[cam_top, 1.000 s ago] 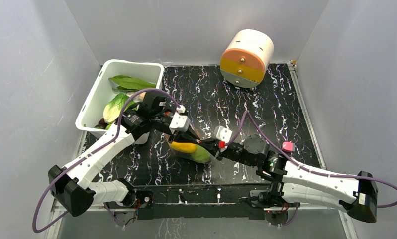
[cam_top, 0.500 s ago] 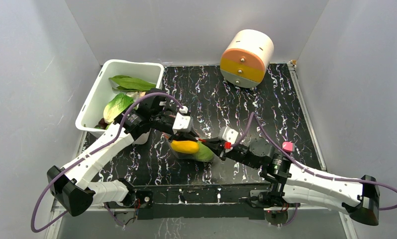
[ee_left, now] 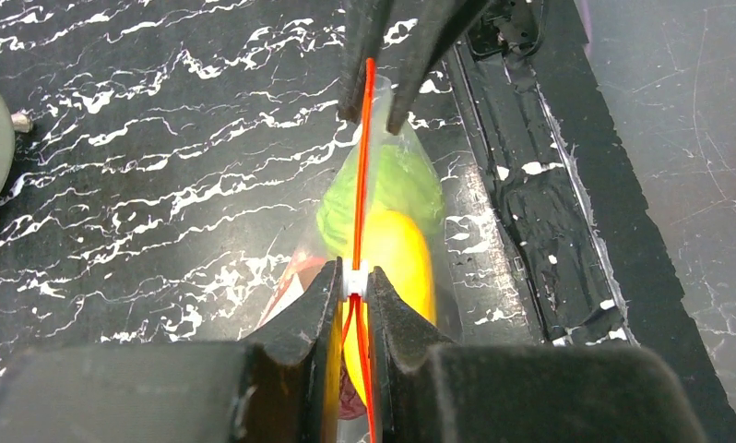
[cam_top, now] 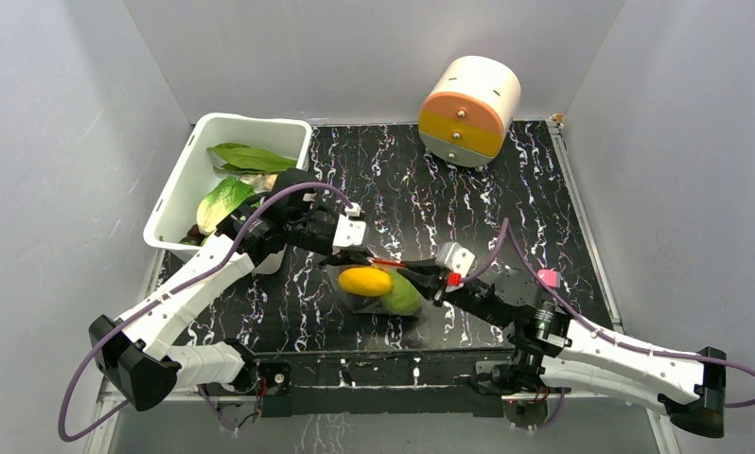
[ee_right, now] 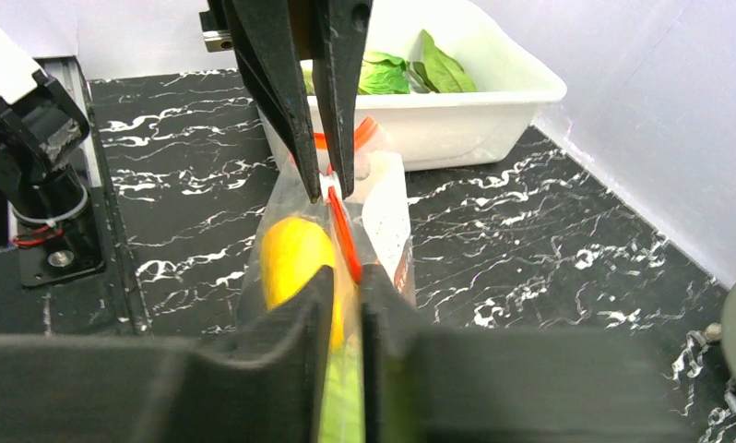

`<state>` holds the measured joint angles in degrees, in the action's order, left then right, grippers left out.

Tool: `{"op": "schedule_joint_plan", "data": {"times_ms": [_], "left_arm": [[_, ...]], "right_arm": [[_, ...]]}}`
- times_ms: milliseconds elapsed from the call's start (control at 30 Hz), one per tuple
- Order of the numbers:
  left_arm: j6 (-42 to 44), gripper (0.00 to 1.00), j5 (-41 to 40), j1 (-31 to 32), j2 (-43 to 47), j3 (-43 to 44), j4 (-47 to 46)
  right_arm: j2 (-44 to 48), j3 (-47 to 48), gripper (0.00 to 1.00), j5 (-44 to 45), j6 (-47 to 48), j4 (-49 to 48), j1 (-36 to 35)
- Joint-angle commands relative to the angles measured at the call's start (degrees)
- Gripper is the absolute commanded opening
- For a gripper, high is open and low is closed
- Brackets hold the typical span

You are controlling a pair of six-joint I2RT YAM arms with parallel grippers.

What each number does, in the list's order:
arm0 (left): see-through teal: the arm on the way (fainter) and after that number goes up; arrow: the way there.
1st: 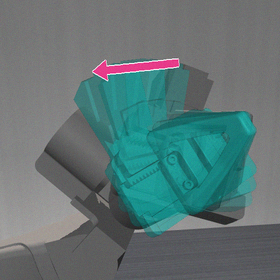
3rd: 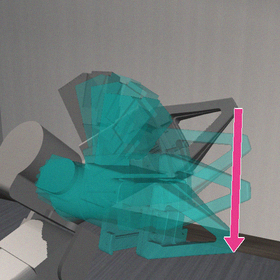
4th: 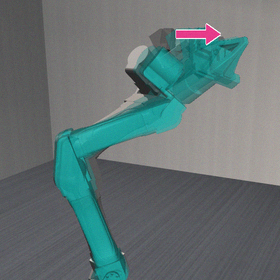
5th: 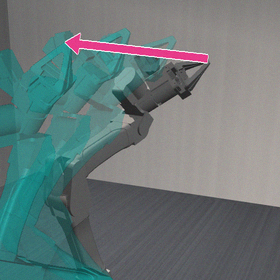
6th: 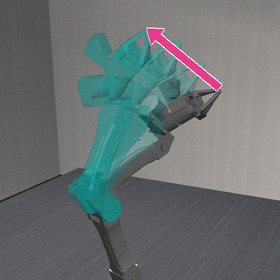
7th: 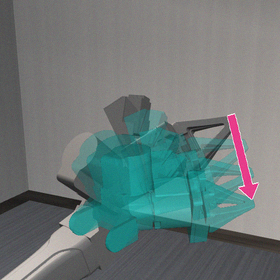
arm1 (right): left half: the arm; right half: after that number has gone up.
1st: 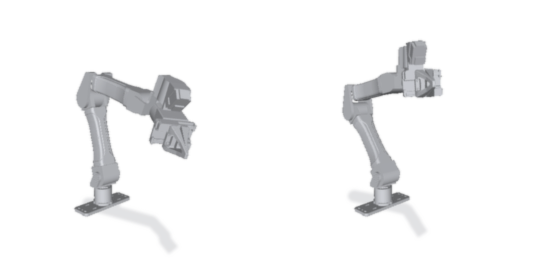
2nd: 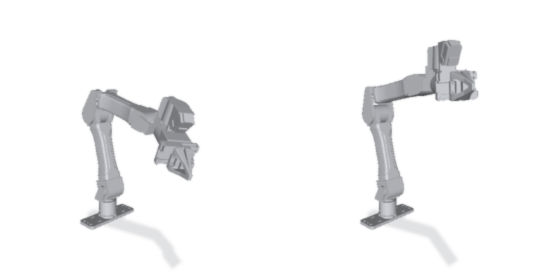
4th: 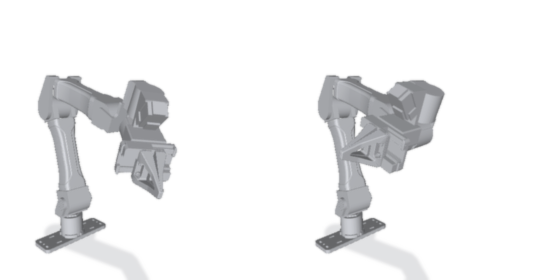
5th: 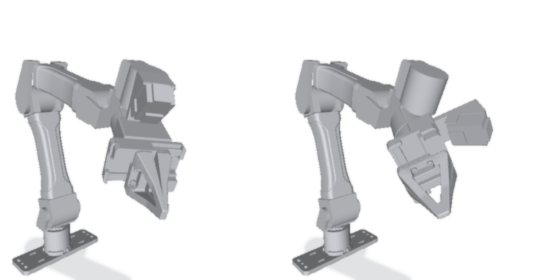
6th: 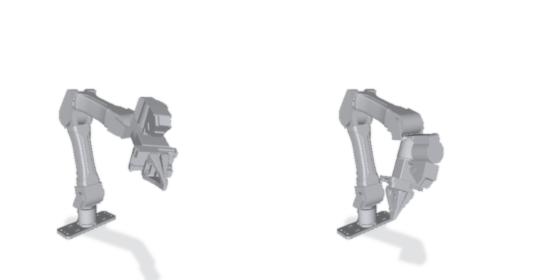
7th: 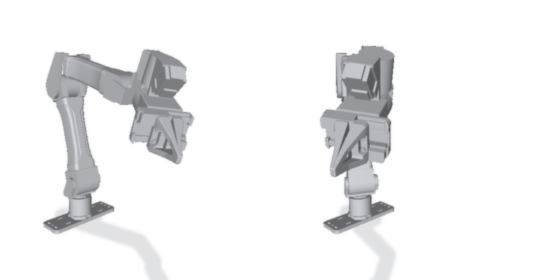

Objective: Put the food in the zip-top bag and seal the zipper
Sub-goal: Zip the zipper food storage bag at the center of the board.

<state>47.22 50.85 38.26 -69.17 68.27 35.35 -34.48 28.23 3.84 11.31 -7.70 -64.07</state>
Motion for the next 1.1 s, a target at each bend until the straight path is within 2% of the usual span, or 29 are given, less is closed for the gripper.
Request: {"op": "schedule_joint_plan", "data": {"times_ms": [0,100,233,433,467,567,600,1067], "left_arm": [[-0.7,0.00,-0.2,-0.4,1.1,0.4,0.2],[-1.0,0.00,0.1,-0.4,1.1,0.6,-0.1],[-1.2,0.00,0.3,-0.4,0.9,0.8,-0.4],[-1.3,0.00,0.5,-0.4,1.1,1.0,-0.2],[-1.3,0.00,0.6,-0.4,1.2,0.9,-0.3],[-1.5,0.00,0.6,-0.4,1.3,1.0,-0.4],[-1.5,0.00,0.6,-0.4,1.4,1.0,-0.4],[-0.8,0.00,-5.0,-0.4,2.5,1.6,1.7]], "right_arm": [[-1.4,3.5,0.23,-3.2,0.3,-4.0,-0.2],[-4.5,5.6,0.35,-6.4,1.7,-4.0,-0.2],[-9.4,8.0,0.37,-8.5,2.9,-4.1,-0.2],[-13.0,8.7,0.25,-8.8,3.0,-7.7,-0.2],[-13.1,8.7,0.22,-8.5,3.1,-8.1,-0.2],[-12.9,8.6,0.02,-6.8,3.5,-8.1,-0.2],[-12.6,8.4,0.00,-5.9,3.5,-8.0,-0.2],[-6.0,9.0,0.00,4.1,6.6,0.4,-0.2]]}}
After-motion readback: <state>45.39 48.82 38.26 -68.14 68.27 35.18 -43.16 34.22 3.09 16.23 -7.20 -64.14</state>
